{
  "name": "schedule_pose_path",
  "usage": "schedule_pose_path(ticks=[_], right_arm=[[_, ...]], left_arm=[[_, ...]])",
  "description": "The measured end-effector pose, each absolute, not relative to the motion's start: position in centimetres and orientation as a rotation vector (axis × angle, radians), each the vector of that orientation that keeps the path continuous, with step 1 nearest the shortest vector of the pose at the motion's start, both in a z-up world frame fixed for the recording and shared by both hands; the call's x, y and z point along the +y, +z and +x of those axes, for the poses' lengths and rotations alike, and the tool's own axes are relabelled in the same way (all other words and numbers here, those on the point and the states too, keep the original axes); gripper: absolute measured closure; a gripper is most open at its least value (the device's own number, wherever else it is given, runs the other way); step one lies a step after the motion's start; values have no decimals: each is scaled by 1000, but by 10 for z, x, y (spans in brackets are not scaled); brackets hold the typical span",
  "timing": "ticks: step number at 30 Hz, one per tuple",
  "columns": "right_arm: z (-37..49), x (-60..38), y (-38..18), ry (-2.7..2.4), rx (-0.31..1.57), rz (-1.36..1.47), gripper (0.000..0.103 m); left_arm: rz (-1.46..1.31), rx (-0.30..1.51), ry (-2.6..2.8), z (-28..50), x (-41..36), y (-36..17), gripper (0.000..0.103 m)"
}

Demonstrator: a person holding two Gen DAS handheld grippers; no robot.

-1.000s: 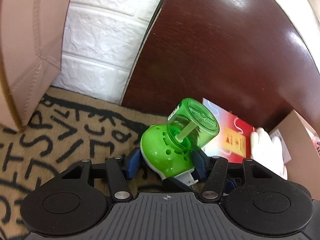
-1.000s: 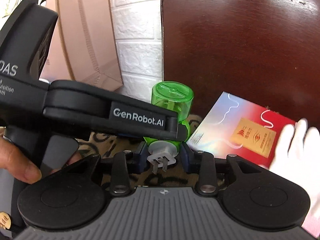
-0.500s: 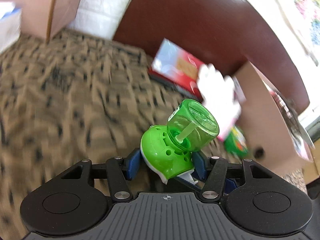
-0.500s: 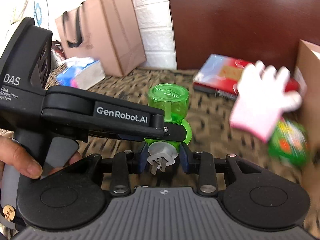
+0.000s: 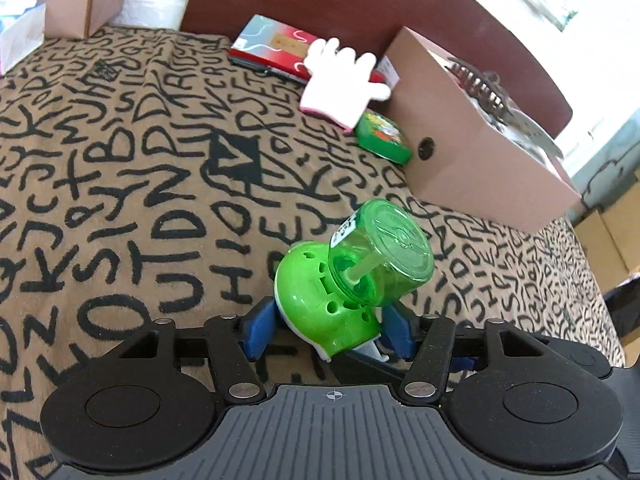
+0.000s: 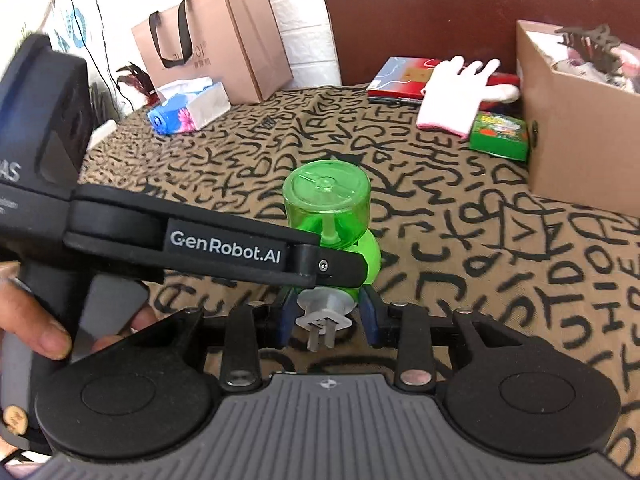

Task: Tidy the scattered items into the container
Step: 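Carry the green device with the left gripper over the box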

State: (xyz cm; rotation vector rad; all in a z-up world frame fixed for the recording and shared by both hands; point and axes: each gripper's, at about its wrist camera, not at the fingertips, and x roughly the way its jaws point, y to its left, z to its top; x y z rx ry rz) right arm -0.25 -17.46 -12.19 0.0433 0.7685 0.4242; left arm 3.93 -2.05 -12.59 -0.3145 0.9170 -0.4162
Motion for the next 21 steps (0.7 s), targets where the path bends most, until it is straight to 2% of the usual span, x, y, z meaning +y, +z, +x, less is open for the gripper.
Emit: schedule_pose_path(ticks=[3,10,14,19,21], right_arm=[[-6,-173,-121,420,749,42,45],[5,-167,-125,404,727,35,42],[12,-167,-128,400,737,53,41],[18,-168,-133,410,748,82,38],[20,-168,-135,416,749,88,37]], left_arm=[[-282,915,-425,38,-25,-122,18],[-231,899,-399,52,-30,-118,14],[-254,915,-427,59,-27,-122,20],[-243,915,-427,62,-29,-126,18],[-254,923,-440,64,-28,-127,23]])
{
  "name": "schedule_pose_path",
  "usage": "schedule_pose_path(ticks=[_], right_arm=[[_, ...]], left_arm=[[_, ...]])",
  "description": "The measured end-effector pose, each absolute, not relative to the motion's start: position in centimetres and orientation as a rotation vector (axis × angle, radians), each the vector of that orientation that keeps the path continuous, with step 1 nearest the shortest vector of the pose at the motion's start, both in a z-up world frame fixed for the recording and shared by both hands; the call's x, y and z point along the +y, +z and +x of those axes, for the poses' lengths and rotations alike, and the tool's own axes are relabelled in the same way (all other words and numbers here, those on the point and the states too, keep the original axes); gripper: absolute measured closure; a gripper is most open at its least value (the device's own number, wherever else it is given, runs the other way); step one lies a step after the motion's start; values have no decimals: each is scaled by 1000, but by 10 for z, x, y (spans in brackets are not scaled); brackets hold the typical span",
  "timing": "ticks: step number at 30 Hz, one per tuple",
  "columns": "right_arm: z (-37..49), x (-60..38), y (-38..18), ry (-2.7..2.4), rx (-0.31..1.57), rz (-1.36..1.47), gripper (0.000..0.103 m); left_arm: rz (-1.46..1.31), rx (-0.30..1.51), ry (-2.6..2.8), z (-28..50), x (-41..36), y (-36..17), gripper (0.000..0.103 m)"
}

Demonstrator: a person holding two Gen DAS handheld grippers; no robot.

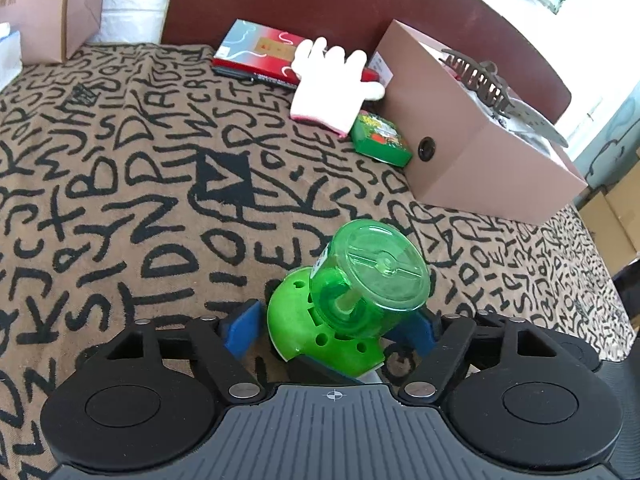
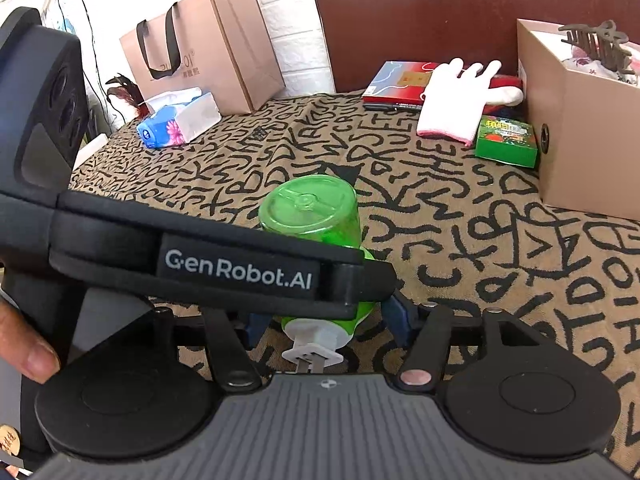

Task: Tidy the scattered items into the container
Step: 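Carry the green device with the left gripper over the box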

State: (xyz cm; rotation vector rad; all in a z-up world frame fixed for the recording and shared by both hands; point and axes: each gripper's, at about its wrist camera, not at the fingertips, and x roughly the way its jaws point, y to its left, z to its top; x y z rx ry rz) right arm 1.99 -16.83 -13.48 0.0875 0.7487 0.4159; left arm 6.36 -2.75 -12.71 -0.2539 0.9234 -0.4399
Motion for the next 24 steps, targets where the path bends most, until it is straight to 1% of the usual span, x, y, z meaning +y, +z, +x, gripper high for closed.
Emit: schedule_pose_path(ticks=[2,5,8,11,13,14,20,24], right_arm=[[22,-168,-136,422,751,89,37],[23,-166,-137,429,747,72,37],[26,-166,-139,437,760,81,36],[27,-165,-142,440,761,90,35],[27,-165,-142,437,759,90,37],[26,-165,-142,437,759,92,38],[17,-169,-136,443,751,83,39],[9,-181,-125,423,720,94,39]], left_arm=[[-269,928,-453,65,-25,-128,24],[-260,930,-456,67,-23,-129,22],[-252,938,-457,68,-23,-130,26],[-248,937,-462,68,-23,-132,25],[-249,937,-461,68,-23,-132,27],[-257,939,-464,67,-22,-132,29],[-261,939,-465,58,-26,-124,30],[-246,908,-484,51,-38,-109,29]])
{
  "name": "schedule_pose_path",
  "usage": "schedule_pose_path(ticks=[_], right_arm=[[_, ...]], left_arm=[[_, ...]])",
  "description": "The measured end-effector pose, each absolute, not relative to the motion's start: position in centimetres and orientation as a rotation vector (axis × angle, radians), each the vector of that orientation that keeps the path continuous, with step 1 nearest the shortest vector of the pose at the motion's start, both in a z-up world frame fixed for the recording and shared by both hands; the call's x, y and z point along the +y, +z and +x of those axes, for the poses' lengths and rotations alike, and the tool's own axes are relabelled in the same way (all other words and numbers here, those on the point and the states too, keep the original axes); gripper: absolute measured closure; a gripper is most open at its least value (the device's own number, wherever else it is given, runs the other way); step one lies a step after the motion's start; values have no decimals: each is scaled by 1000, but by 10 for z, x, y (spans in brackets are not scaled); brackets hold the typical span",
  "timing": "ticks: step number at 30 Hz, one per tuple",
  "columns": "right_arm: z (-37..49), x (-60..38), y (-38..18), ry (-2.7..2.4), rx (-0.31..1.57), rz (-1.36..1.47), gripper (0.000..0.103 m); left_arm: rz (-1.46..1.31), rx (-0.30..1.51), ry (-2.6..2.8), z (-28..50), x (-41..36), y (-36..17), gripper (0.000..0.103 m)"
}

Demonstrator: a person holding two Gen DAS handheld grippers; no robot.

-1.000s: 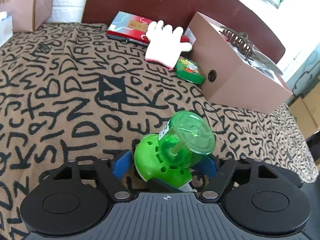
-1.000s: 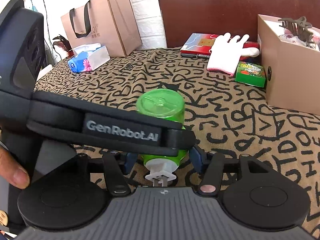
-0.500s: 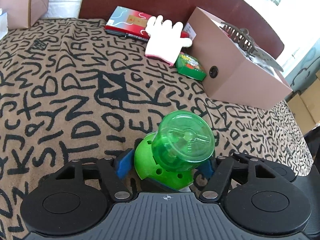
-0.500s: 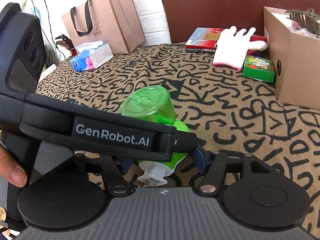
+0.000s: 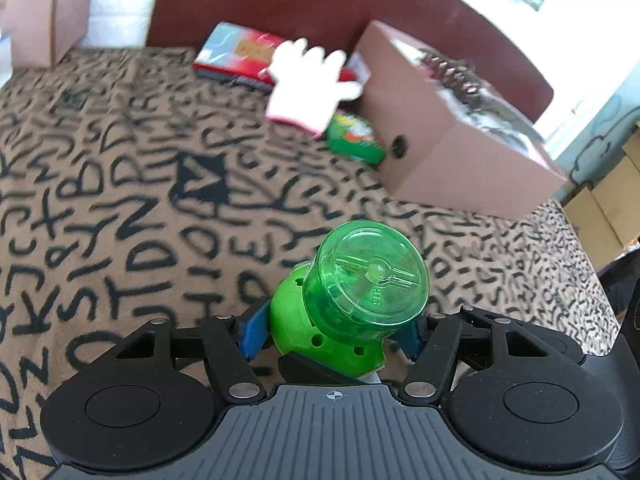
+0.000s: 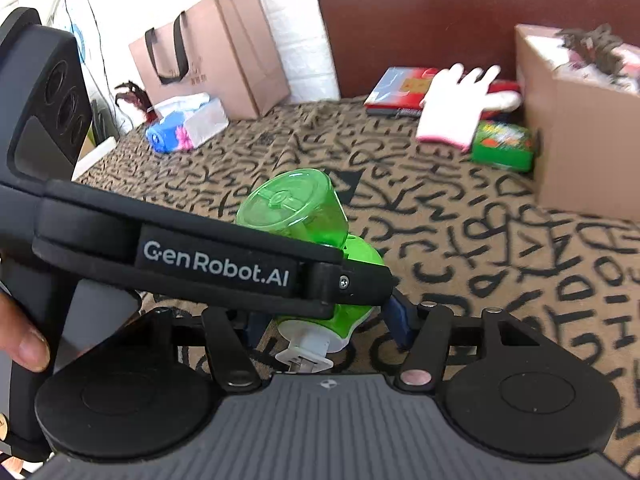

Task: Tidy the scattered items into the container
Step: 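Carry the green device with the left gripper over the box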

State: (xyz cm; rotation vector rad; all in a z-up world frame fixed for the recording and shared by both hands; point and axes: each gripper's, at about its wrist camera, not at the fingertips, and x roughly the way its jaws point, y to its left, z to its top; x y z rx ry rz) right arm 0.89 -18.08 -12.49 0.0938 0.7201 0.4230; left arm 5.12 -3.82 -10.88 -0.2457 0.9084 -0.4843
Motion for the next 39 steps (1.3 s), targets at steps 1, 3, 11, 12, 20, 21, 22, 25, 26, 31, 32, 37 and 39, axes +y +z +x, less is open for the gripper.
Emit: schedule_pose_path(ticks=[1,3,11,12,20,21,22,25,26,31,32,37,39], right_arm=[[7,-184,-120,415,706,93,39],[4,-194,-108,395,670,90,39],[4,-252,-57,275,507,87,39],[5,-261,-52,258,489,86,39],[19,-333,-19,123,379,83,39],[21,-344,-17,108,369,86,39],[22,-354,-15,92,359,91,39],[30,-382,-10,46,339,92,39],[33,-391,-9,34,335,91,39],[54,-431,-13,-13,332,109,39],[59,-437,-17,-20,334,111,39],[80,-464,-32,-36,351,129,39],[90,-472,-37,-36,358,126,39]], left_arm=[[-238,895,-494,50,-43,-103,29],[-228,860,-519,50,-53,-90,28],[-210,724,-650,69,-120,-34,28],[-202,710,-666,73,-131,-28,28],[-185,634,-810,110,-220,17,28],[-177,623,-826,113,-232,21,28],[-173,615,-846,118,-244,24,28],[-195,617,-897,135,-276,28,28],[-199,619,-911,141,-285,29,28],[-186,607,-958,168,-332,24,27],[-183,612,-964,174,-340,21,27],[-190,651,-975,208,-371,7,27],[-188,661,-976,218,-378,0,27]])
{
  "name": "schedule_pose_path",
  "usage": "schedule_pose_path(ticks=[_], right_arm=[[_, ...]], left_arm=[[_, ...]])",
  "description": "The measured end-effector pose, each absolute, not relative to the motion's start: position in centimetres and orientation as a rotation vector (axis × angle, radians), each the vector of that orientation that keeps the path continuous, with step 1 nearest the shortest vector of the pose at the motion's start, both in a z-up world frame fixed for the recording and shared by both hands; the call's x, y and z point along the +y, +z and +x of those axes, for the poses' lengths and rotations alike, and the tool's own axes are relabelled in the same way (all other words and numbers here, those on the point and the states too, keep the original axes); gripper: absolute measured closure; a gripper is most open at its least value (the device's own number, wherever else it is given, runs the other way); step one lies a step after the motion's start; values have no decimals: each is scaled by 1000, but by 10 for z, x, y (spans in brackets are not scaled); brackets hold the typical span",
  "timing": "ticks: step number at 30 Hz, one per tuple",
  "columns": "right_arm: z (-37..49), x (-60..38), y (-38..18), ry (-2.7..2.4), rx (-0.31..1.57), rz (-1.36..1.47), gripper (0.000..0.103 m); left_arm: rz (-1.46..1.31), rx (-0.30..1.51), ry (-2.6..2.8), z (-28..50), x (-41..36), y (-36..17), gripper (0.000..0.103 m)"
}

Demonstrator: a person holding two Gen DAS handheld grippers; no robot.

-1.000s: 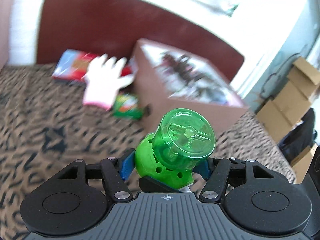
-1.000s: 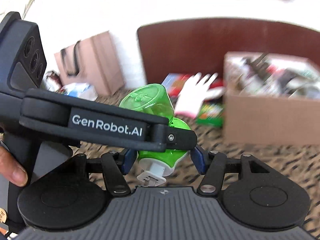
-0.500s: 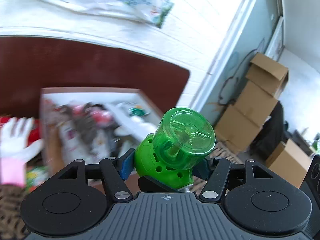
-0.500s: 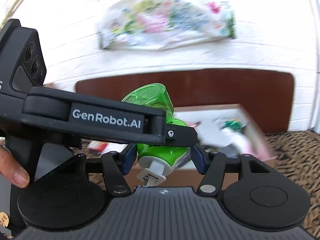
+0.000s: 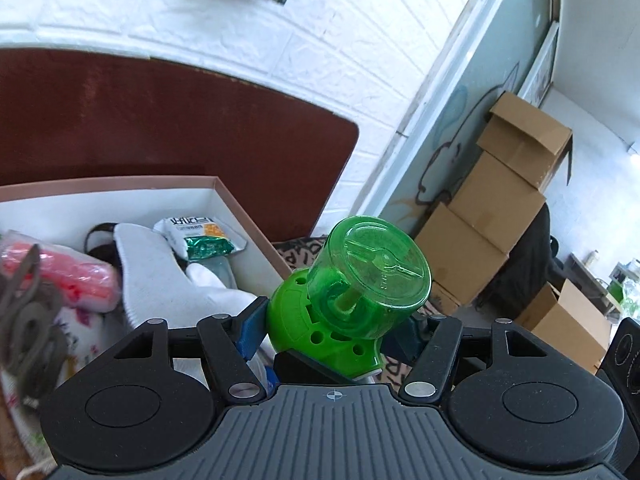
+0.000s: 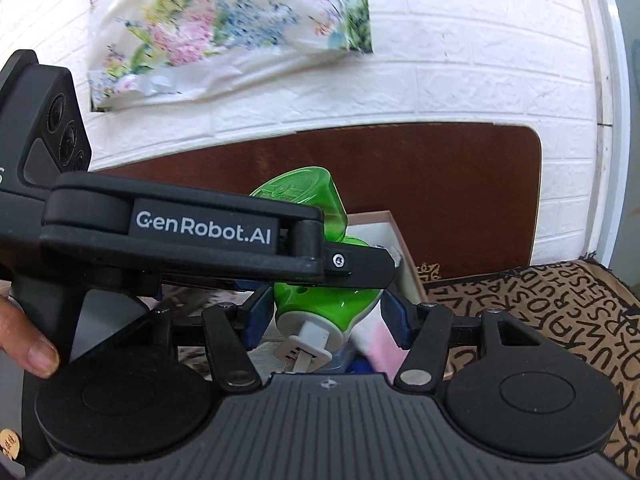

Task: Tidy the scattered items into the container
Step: 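Carry the green device with the left gripper over the box, then open the left gripper to release the device into the box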

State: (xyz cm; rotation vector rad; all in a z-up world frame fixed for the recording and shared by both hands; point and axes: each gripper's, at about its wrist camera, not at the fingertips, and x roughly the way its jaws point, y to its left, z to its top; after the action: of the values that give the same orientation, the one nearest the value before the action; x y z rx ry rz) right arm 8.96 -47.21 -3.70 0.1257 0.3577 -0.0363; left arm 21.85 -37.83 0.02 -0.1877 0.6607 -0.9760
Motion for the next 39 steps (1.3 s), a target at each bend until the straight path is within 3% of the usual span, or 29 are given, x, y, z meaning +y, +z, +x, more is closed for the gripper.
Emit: schedule_pose_path(ticks=[4,6,8,10,13,21,39], right_arm=[[105,-488,-50,-64,371,117,39],[111,-494,-58,-83,391,120,38],[112,-496,-64,-96,391,119,33],[110,-495,-67,-112,378,109,25],[107,-493,-69,-108,375,108,23],[102,-480,-67,-128,381,90,3],[54,-428,-23,-98,325,62,0]], left_arm=[[-168,668,-988,228,-388,-11,24],[-168,671,-986,230,-389,-15,7],[-172,658,-960,229,-385,-17,0],[-168,643,-942,228,-381,-19,0],[-169,647,-930,228,-377,-20,0],[-145,641,-920,213,-366,-16,0],[-86,579,-785,137,-304,22,0]])
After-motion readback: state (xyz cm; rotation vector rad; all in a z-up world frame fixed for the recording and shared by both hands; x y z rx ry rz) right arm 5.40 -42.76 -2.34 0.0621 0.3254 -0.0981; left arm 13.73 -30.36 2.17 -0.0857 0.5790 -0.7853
